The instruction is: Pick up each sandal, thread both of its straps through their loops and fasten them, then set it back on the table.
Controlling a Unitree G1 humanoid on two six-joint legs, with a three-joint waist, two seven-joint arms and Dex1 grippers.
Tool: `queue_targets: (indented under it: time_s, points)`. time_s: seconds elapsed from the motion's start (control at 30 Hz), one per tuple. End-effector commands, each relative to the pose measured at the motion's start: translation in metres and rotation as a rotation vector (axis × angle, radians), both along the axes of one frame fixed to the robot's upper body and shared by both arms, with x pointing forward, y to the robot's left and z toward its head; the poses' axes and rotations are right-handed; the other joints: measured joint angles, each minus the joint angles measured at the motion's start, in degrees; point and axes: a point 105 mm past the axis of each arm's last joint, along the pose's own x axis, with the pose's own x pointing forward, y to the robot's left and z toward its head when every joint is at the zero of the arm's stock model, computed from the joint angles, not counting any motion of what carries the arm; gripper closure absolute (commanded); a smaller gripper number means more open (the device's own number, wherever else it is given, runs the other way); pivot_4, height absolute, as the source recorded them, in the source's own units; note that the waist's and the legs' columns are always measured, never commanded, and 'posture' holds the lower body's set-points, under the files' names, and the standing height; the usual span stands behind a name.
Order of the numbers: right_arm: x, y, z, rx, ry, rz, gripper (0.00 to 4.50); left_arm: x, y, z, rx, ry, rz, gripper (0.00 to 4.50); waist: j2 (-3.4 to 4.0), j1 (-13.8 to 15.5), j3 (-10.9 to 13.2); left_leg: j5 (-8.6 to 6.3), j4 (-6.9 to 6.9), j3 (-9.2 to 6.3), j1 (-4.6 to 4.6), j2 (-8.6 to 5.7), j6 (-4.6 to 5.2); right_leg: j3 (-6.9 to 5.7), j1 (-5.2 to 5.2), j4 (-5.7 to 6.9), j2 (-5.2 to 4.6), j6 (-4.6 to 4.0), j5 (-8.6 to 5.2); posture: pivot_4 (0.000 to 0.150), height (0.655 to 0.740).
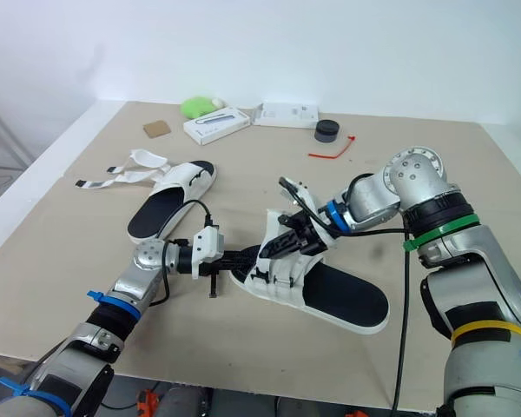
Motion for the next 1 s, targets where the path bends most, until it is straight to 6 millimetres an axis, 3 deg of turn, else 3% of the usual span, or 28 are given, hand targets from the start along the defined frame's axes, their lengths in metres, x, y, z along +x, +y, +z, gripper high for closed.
queue_targets:
  time_s: [0.03,0.23,0.43,0.8,1.0]
  points:
    - [-0.006,0.006,0.016,0.056,-0.017,0.047,4.46,-0.013,0.009,-0.058,0.159,0.199,0.030,4.50,0.00,0.00,0.00,0.00,0.00,0.00,0.00,0.00,0.00,0.00,0.00,0.00,0.00,0.01,0.00,0.150,0.7400]
    - [-0.011,0.006,0.017,0.060,-0.008,0.063,4.46,-0.014,0.007,-0.059,0.156,0.203,0.027,4.50,0.00,0.00,0.00,0.00,0.00,0.01,0.00,-0.01,0.00,0.00,0.00,0.00,-0.05,0.01,0.00,0.150,0.7400]
    - [-0.013,0.002,-0.001,0.026,0.030,0.048,4.46,-0.014,0.005,-0.060,0.150,0.208,0.034,4.50,-0.02,0.01,-0.01,0.00,0.00,0.02,-0.01,-0.05,0.00,-0.02,0.03,-0.01,-0.13,0.01,-0.01,0.150,0.7400]
    - [-0.012,0.005,-0.013,0.010,0.050,0.027,4.46,-0.016,0.005,-0.062,0.144,0.217,0.040,4.50,-0.02,0.01,-0.02,0.00,0.00,0.03,-0.01,-0.09,0.01,-0.08,0.08,-0.02,-0.20,0.01,-0.01,0.150,0.7400]
    - [-0.004,-0.004,-0.029,-0.132,-0.092,0.003,4.46,-0.015,0.005,-0.062,0.144,0.216,0.044,4.50,-0.04,0.03,-0.14,0.01,0.00,0.03,0.00,-0.08,0.02,-0.13,0.10,-0.02,-0.20,0.24,-0.15,0.150,0.7400]
